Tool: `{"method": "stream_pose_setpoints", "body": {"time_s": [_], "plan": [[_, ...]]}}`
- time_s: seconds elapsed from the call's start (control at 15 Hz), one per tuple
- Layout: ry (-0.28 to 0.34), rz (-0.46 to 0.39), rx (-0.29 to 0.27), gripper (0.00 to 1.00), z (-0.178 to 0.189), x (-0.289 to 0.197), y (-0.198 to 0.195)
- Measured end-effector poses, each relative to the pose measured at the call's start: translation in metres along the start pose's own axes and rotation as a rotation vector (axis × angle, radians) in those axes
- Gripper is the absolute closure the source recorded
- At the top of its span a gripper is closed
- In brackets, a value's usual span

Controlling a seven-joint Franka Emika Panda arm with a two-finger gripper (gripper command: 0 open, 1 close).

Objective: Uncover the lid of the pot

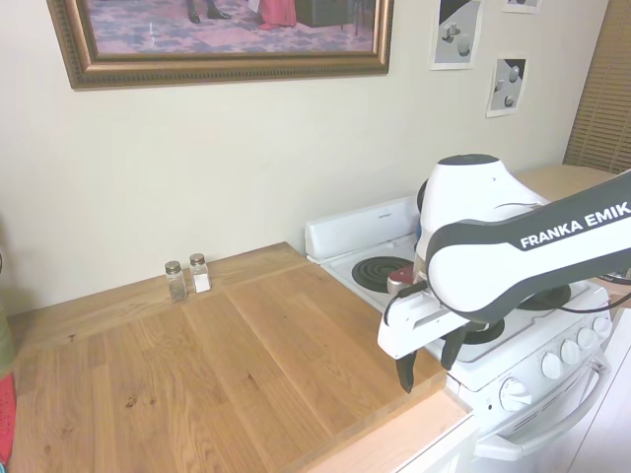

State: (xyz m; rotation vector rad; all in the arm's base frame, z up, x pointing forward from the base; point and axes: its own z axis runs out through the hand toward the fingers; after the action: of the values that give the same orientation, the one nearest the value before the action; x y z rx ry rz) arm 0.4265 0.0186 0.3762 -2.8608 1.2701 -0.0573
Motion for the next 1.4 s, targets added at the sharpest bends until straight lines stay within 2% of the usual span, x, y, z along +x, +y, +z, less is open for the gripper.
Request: {"method": "stream_pose_setpoints", "body": {"time_s": [0.2, 0.33, 0.47, 0.6, 0.73, 0.87, 1.0, 1.07, 1.4], "plan": [[-0.005, 0.015, 0.008, 0.00, -0.001, 0.003, 0.002], [0.008, 0.052, 0.034, 0.00, -0.012, 0.015, 0.015], [0.030, 0.078, 0.094, 0.00, -0.036, 0.028, 0.045], [0.059, 0.080, 0.178, 0.00, -0.071, 0.040, 0.086], [0.118, 0.089, 0.254, 0.00, -0.114, 0.054, 0.126], [0.171, 0.132, 0.288, 0.00, -0.142, 0.079, 0.150], [0.189, 0.162, 0.277, 0.00, -0.147, 0.110, 0.151], [0.191, 0.158, 0.264, 1.00, -0.144, 0.128, 0.143], [0.125, 0.147, 0.172, 1.00, -0.100, 0.209, 0.101]]}}
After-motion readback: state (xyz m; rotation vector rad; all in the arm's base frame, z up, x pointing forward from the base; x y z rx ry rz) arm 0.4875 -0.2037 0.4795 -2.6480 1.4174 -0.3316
